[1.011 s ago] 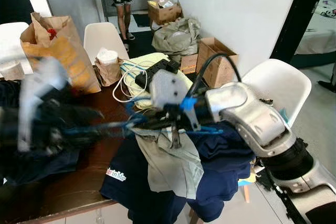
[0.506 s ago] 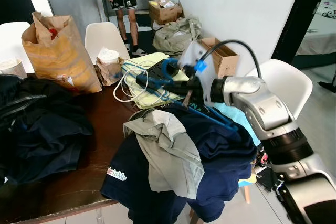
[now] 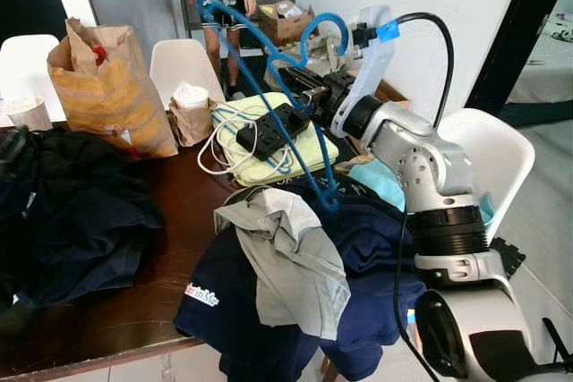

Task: Hang hanger

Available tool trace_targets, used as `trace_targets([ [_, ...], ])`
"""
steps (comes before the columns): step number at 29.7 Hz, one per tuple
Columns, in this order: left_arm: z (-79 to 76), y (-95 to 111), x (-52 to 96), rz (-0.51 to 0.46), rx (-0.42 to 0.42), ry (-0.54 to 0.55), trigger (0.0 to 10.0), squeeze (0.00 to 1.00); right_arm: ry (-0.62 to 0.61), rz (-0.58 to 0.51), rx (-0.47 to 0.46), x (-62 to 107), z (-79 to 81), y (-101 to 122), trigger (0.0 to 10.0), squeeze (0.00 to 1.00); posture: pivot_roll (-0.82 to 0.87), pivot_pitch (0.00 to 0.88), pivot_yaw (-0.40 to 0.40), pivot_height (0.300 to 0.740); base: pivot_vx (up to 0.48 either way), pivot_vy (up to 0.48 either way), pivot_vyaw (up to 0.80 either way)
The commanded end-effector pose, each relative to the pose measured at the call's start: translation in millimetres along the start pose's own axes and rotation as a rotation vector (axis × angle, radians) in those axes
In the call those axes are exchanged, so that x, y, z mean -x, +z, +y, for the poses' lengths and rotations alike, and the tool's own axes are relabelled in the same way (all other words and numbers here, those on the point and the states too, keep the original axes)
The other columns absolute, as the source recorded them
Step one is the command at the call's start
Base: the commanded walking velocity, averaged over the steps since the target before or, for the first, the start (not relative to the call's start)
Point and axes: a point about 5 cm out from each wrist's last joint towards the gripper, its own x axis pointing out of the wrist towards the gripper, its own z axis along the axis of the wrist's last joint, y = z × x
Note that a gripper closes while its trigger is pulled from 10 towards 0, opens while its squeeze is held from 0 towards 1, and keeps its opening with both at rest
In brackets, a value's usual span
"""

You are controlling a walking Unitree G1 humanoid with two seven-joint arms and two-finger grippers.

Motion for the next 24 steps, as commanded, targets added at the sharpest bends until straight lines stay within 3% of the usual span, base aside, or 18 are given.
trace_targets([
  [1, -21.3, 10.0, -2.7, -0.052, -0.071, -0.061, 10.0, 0.0, -0.001, -0.023, -0.063, -4.1, 6.4, 2.3, 10.0, 0.0, 0.05, 0.0, -0.023, 0.74, 0.0, 0.0, 0.0],
  [5, -27.3, 11.6, -3.1, -0.06, -0.096, -0.078, 10.0, 0.0, -0.002, -0.03, -0.086, -4.9, 8.3, 1.9, 10.0, 0.0, 0.05, 0.0, -0.023, 0.74, 0.0, 0.0, 0.0],
  [7, -7.7, 94.1, -24.7, -0.262, -0.288, -0.115, 10.0, 0.0, 0.046, -0.001, -0.072, -6.1, 22.0, -11.7, 10.0, 0.0, 0.1, 0.0, -0.015, 0.74, 0.0, 0.0, 0.0],
  [9, -7.7, 94.1, -24.7, -0.262, -0.288, -0.115, 10.0, 0.0, 0.046, -0.001, -0.072, -6.1, 22.0, -11.7, 10.0, 0.0, 0.1, 0.0, -0.015, 0.74, 0.0, 0.0, 0.0],
  [10, -0.3, 126.5, -26.3, -0.333, -0.35, -0.116, 10.0, 0.0, 0.063, 0.009, -0.066, -6.3, 26.2, -16.0, 10.0, 0.0, 0.1, 0.0, -0.015, 0.74, 0.0, 0.0, 0.0],
  [11, -0.3, 126.5, -26.3, -0.333, -0.35, -0.116, 10.0, 0.0, 0.063, 0.009, -0.066, -6.3, 26.2, -16.0, 10.0, 0.0, 0.1, 0.0, -0.015, 0.74, 0.0, 0.0, 0.0],
  [12, 4.0, 155.6, -27.8, -0.4, -0.385, -0.113, 10.0, 0.0, 0.075, 0.015, -0.064, -6.9, 29.8, -19.2, 10.0, 0.0, 0.1, 0.0, -0.001, 0.74, 0.0, 0.0, 0.0],
  [13, 1.9, 171.0, -30.9, -0.439, -0.406, -0.129, 10.0, 0.0, 0.079, 0.015, -0.059, -7.5, 31.5, -19.9, 10.0, 0.0, 0.09, 0.0, 0.002, 0.74, 0.0, 0.0, 0.0],
  [16, -4.4, 182.8, -35.9, -0.473, -0.431, -0.157, 10.0, 0.0, 0.079, 0.012, -0.049, -8.0, 33.4, -19.7, 10.0, 0.0, 0.08, 0.0, 0.004, 0.74, 0.0, 0.0, 0.0],
  [24, -13.3, 169.2, -40.1, -0.455, -0.406, -0.168, 10.0, 0.0, 0.072, 0.024, -0.034, -6.1, 32.9, -18.9, 10.0, 0.0, 0.07, 0.0, 0.003, 0.74, 0.0, 0.0, 0.0],
])
